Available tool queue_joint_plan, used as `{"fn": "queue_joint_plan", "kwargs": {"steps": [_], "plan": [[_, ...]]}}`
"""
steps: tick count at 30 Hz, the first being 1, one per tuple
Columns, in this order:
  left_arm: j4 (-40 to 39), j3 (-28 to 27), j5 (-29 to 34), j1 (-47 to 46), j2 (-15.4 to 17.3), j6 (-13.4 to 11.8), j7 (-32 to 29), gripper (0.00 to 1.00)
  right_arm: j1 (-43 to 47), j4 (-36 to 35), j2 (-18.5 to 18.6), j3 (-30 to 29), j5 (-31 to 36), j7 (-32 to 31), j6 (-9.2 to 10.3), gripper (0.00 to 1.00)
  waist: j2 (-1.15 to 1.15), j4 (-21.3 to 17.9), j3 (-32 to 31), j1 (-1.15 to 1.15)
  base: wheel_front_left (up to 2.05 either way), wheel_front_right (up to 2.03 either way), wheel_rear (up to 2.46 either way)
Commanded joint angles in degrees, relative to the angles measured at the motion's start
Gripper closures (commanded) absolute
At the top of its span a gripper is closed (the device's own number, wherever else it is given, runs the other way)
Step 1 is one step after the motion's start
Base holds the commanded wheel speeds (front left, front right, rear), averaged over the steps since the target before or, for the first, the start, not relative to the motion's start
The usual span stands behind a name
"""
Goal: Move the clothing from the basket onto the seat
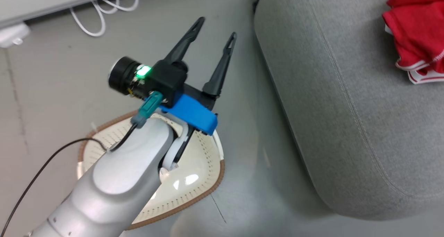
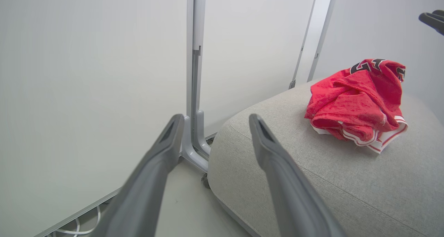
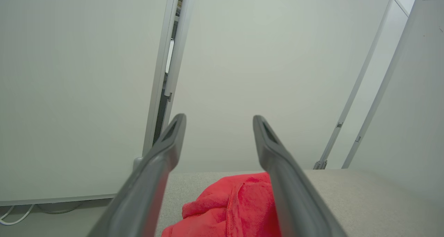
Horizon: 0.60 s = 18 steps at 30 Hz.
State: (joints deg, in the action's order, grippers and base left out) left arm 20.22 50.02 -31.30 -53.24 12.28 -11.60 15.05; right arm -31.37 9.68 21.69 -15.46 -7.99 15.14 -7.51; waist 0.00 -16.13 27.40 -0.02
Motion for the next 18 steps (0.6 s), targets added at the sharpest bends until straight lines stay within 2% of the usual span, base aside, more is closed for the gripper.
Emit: {"fn": "queue_joint_plan", "kwargs": {"steps": [1,11,18], "plan": [[-1.4,-2.9,1.1,3.2,0.8,-0.6,0.1,0.00,1.5,-0.4,-0.5,2.1,0.0,0.0,0.03,0.00,0.00,4.6,-5.5,0.02,0.00,0.00,0.00],[-7.0,-20.1,5.7,18.8,0.3,-0.6,0.2,0.00,6.0,-0.6,-3.2,12.9,0.8,0.0,0.04,0.00,0.00,11.1,-14.7,0.02,0.00,0.00,0.00],[-8.6,-29.0,9.3,29.6,-2.3,1.5,0.2,0.00,11.9,0.7,-6.2,16.9,0.3,0.0,0.03,0.00,0.00,13.6,-19.9,0.02,0.00,0.00,0.00]]}}
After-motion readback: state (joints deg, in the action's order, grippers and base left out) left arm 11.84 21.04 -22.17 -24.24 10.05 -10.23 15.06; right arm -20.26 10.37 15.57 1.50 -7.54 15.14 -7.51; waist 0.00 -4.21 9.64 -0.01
